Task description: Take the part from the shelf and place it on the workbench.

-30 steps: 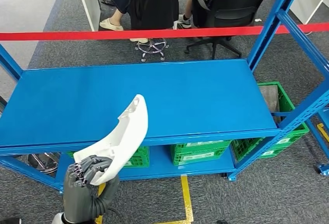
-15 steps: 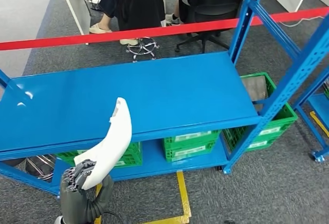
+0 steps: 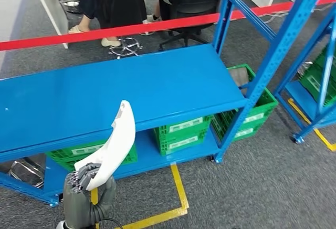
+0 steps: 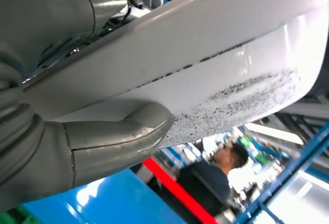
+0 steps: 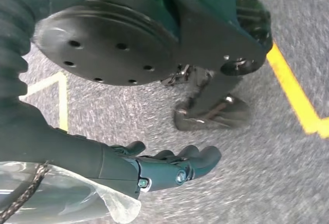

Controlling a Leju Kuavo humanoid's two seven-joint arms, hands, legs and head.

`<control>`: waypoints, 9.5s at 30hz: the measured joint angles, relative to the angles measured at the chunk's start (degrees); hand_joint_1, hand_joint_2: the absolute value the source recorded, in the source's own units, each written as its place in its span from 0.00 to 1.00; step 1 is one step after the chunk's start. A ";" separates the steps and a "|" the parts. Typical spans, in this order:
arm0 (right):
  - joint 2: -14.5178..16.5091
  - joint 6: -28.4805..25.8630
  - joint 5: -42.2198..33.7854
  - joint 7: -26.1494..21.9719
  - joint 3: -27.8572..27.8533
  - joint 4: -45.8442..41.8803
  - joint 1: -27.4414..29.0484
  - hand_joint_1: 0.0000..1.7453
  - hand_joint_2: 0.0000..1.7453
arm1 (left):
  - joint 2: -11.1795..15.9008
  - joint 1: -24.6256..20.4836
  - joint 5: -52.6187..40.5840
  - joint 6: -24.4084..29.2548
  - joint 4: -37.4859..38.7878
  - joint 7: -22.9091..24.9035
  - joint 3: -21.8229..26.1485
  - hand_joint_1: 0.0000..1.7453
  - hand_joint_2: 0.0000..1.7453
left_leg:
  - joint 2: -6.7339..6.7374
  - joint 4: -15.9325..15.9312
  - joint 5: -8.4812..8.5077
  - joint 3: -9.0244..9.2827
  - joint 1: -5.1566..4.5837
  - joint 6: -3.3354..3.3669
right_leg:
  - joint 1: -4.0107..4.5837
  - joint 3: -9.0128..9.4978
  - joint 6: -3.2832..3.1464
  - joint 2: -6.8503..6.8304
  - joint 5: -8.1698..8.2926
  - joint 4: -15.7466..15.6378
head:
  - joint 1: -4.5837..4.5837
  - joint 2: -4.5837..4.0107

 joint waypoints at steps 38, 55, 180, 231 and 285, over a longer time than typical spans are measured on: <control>0.44 0.01 -7.43 -3.32 -3.64 -0.09 -0.97 0.00 1.00 | -3.88 -2.68 5.69 0.08 5.83 0.00 6.59 1.00 1.00 | 5.55 2.39 2.92 -5.69 -0.13 -1.20 | -1.33 11.95 2.06 -4.62 1.82 -5.55 | 0.97 0.00; 5.30 -4.37 -2.29 -5.34 2.35 -0.69 -4.97 0.00 1.00 | -1.79 -1.40 16.92 0.03 2.93 0.00 25.32 1.00 1.00 | -4.91 1.06 -4.07 3.60 -0.61 -0.11 | 1.25 3.84 -2.05 4.55 8.93 -9.70 | 0.57 0.00; -0.55 3.45 -4.28 -3.31 12.80 -0.11 -1.70 0.00 1.00 | -0.82 -7.56 12.50 -13.79 10.40 0.44 8.69 1.00 1.00 | -3.39 1.63 -0.20 -2.33 0.20 -0.05 | 0.75 6.61 -1.21 4.75 5.59 -7.97 | 1.18 0.00; 0.50 0.89 1.90 -1.85 21.92 -0.24 -2.42 0.00 1.00 | -3.84 -15.06 12.31 -11.23 14.96 1.70 13.04 1.00 1.00 | 0.07 18.75 -8.23 -7.75 0.46 -3.30 | 0.57 7.75 -3.53 0.67 3.61 -8.38 | 0.76 0.00; 1.26 3.31 2.80 -1.25 25.04 -0.57 -3.20 0.00 1.00 | -1.86 -32.19 -2.66 -5.14 36.98 13.63 12.73 1.00 1.00 | -0.04 4.29 -5.46 1.37 -0.05 -1.20 | 1.58 1.04 -1.99 -1.53 7.28 -6.80 | 0.69 0.00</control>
